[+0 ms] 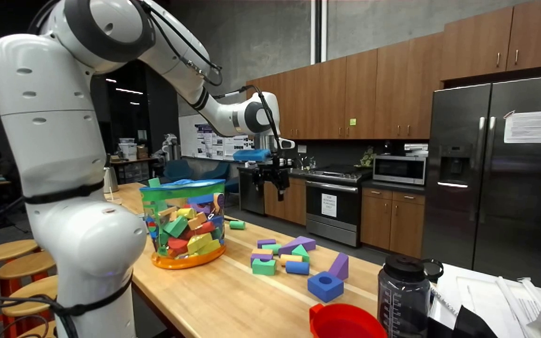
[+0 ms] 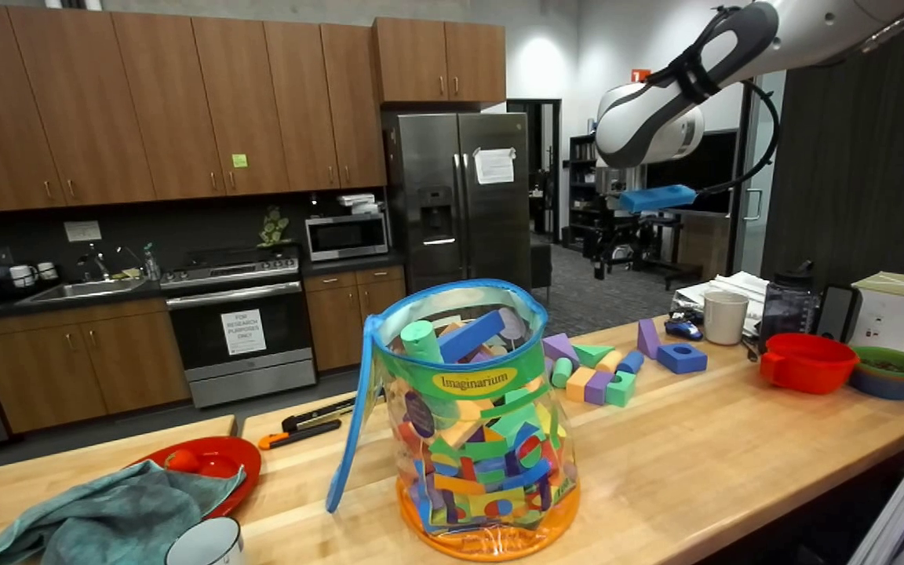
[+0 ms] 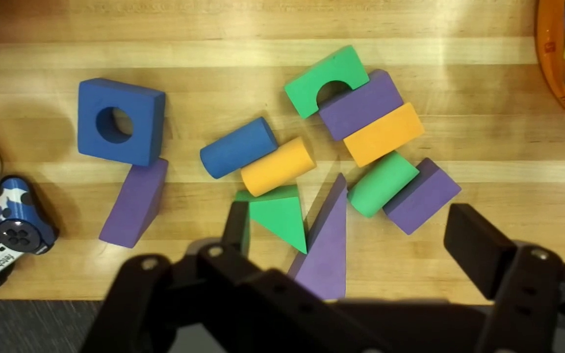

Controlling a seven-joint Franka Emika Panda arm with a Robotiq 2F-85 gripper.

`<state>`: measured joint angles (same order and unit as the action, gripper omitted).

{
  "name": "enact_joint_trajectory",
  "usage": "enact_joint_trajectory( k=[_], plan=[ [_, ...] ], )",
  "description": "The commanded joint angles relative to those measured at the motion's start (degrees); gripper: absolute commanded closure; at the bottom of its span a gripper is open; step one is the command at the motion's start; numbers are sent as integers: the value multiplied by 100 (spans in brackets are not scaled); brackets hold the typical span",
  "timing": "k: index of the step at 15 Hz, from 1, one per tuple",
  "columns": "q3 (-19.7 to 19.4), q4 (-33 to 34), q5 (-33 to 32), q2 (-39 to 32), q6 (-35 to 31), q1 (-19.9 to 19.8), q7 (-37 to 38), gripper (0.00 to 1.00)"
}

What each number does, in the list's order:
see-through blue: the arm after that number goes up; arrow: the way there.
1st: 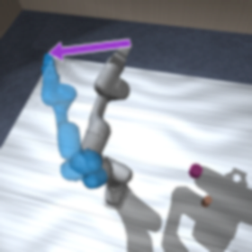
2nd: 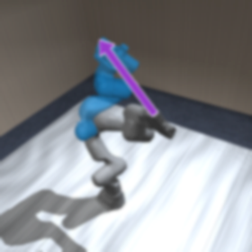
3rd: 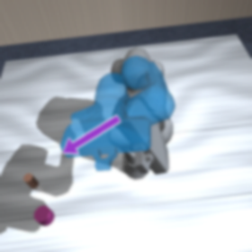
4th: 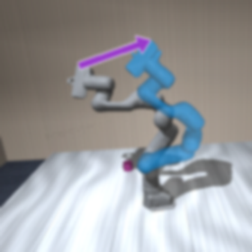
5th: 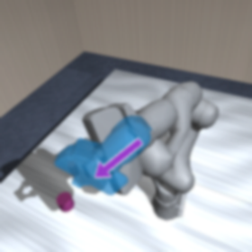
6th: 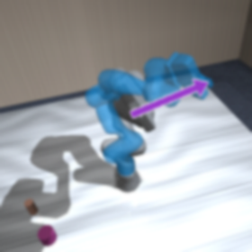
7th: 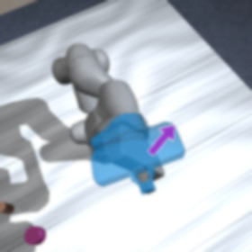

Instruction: Shift one yellow block to the bag

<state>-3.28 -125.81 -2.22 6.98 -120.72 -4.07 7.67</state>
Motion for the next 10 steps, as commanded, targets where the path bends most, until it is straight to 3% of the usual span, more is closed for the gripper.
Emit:
enact_joint_trajectory(
  k=[1,5,10],
  plan=[
    [-1,11,1,-1,17,-4,-3,0],
    [160,-476,140,104,-189,140,311,0],
    [490,-1530,466,117,-1028,403,1037,0]
  ],
)
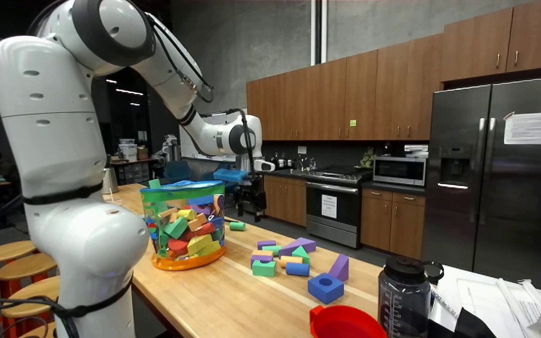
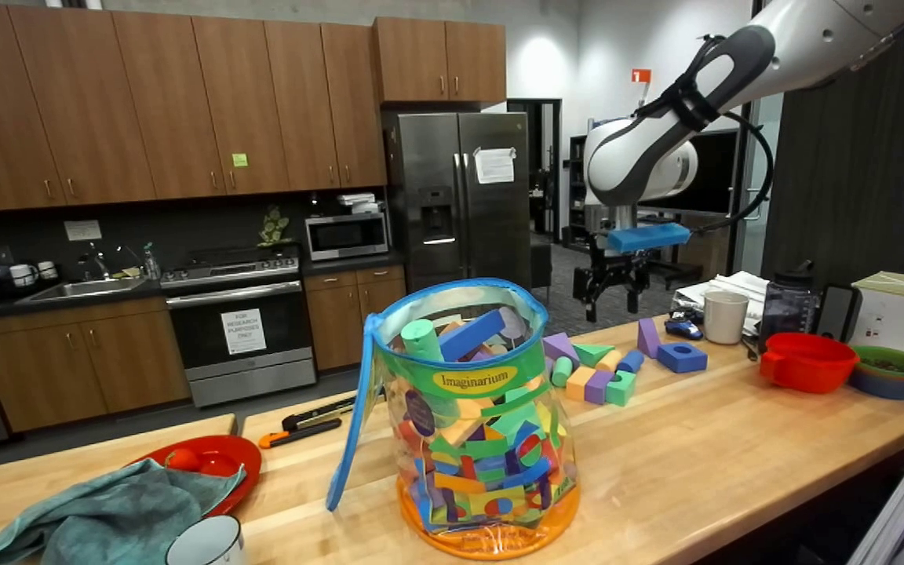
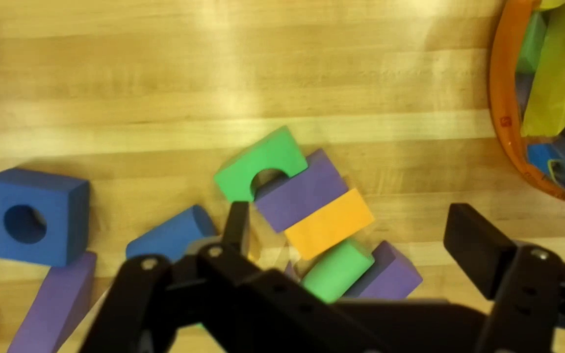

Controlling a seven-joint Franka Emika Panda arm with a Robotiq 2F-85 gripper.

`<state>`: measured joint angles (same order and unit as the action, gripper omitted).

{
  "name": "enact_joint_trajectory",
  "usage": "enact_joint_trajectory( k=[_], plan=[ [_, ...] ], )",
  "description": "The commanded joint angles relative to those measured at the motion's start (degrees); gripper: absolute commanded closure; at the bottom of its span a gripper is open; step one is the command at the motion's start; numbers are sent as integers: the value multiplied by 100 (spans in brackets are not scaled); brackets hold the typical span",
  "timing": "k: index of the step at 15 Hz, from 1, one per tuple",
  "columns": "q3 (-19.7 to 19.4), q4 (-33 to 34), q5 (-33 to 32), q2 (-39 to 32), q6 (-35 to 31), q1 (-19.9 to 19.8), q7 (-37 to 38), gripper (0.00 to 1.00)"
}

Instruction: Shift one yellow block to the bag

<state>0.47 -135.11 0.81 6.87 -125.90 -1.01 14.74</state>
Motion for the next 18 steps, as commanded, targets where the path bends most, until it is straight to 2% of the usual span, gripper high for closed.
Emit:
enact_joint_trajectory(
  k=[1,2,3,5,10,16,18],
  plan=[
    [182,-798,200,120,-755,154,447,0],
    [249,-965,153,118,-984,190,605,0],
    [189,-632,100,-2,-639,150,383,0],
    [258,-881,100,-1,-907,197,530,0],
    [255,-862,111,-41,-1019,184,530,0],
    [49,-497,86,-790,-2387,-7,556,0],
    [-48,-340,36,-995,-2579,-45,647,0]
  ],
)
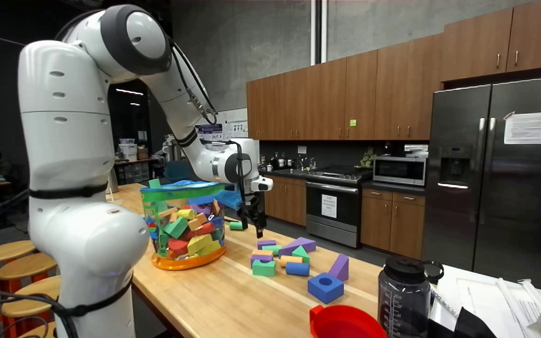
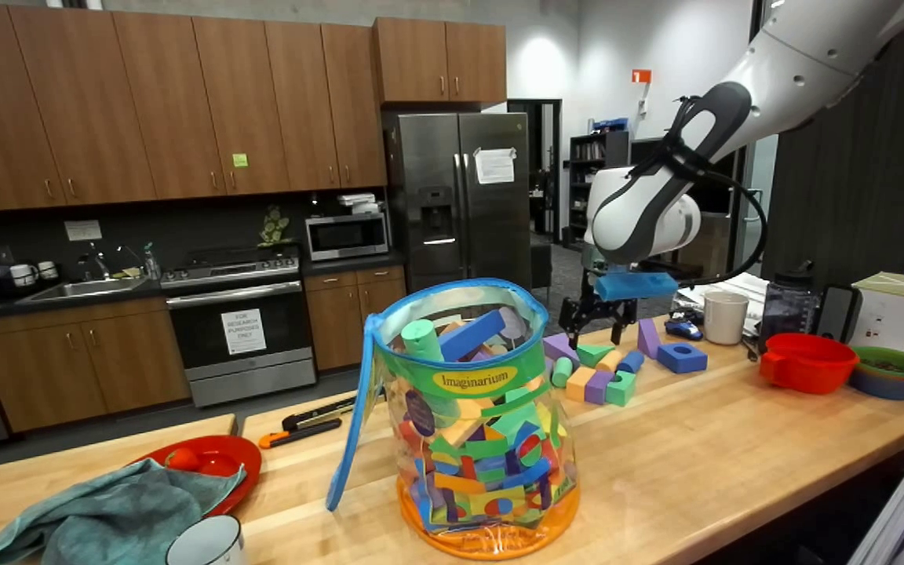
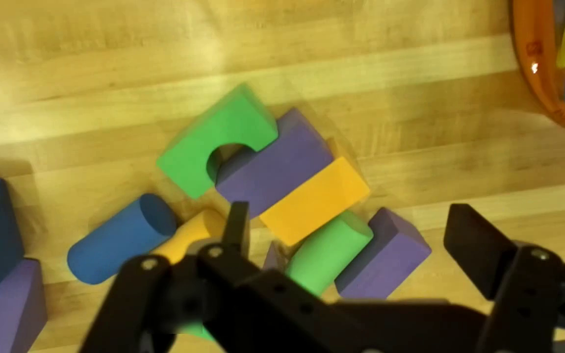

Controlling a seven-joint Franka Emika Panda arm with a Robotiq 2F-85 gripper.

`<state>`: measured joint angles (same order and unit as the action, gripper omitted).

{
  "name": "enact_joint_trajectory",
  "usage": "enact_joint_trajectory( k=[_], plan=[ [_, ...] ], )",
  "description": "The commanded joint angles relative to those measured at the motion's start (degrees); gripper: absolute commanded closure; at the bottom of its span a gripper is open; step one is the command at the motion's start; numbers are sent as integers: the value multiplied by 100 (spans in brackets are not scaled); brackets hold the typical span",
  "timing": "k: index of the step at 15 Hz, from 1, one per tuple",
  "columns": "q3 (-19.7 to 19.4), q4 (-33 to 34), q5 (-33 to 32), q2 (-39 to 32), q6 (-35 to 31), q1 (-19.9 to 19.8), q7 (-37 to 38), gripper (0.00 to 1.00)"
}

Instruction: Shift one yellow block to the bag

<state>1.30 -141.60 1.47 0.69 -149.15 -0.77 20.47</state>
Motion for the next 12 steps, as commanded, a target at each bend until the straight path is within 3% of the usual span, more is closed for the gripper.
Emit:
enact_joint_trajectory(
  k=[1,6,12],
  plan=[
    [-230,392,-240,-526,-280,-117,219,0],
    [-876,809,-1894,-922,184,-17,1552,0],
    [-897,1125,-1676,-1194,715,-13,1464,0]
  ],
)
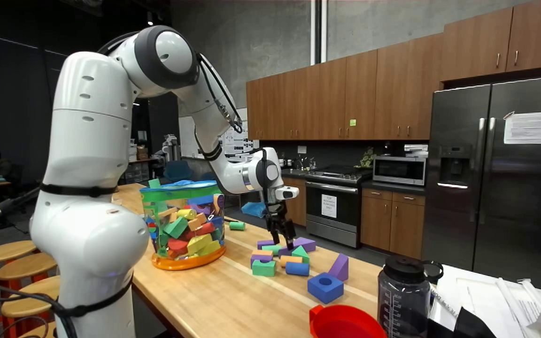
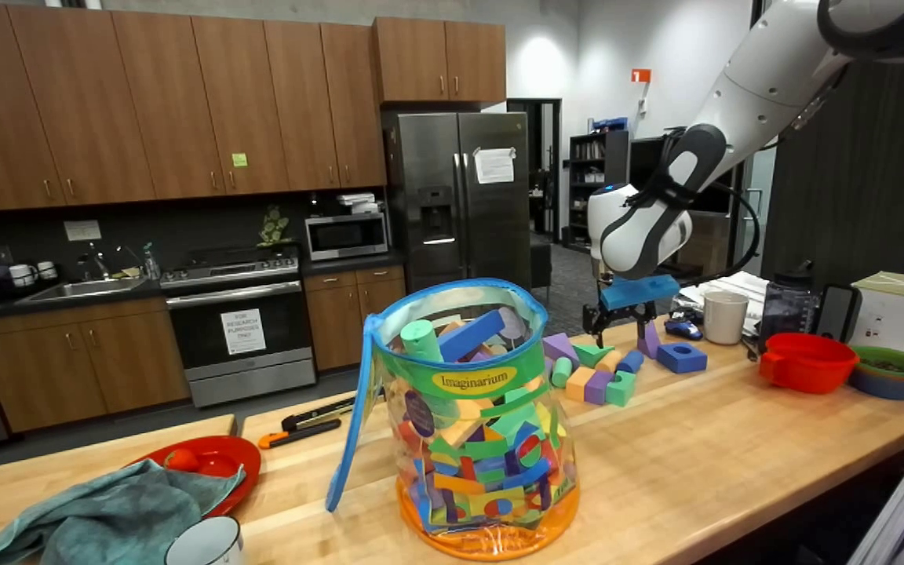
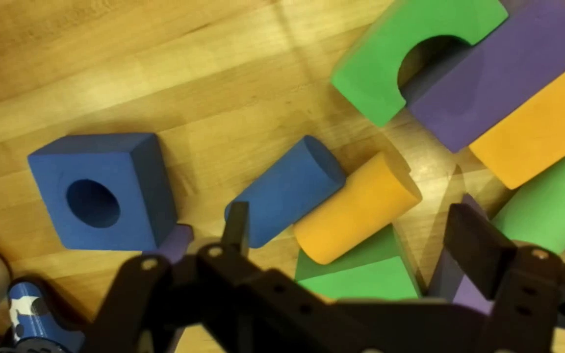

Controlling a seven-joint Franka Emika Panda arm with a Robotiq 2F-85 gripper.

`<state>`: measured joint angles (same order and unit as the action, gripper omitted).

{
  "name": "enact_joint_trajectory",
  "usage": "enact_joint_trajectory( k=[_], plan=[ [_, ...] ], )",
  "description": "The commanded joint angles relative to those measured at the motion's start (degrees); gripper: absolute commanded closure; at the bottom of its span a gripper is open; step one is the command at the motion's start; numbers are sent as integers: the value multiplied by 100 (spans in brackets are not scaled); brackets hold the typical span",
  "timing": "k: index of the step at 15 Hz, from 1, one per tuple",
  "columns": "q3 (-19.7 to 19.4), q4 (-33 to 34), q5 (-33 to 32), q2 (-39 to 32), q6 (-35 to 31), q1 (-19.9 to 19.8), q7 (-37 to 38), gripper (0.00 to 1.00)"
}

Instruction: Shift one yellow block to the bag

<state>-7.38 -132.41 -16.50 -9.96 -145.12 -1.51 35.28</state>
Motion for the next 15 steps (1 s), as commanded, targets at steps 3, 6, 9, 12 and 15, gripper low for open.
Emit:
enact_joint_trajectory(
  k=[3,6,9,12,15],
  plan=[
    [-79,349,-46,-195,694,141,140,0],
    [-99,486,-207,-245,958,192,278,0],
    [-41,417,-46,-212,889,155,122,0],
    [-37,453,-47,-216,954,164,123,0],
    [-38,454,-47,-223,958,165,123,0]
  ],
)
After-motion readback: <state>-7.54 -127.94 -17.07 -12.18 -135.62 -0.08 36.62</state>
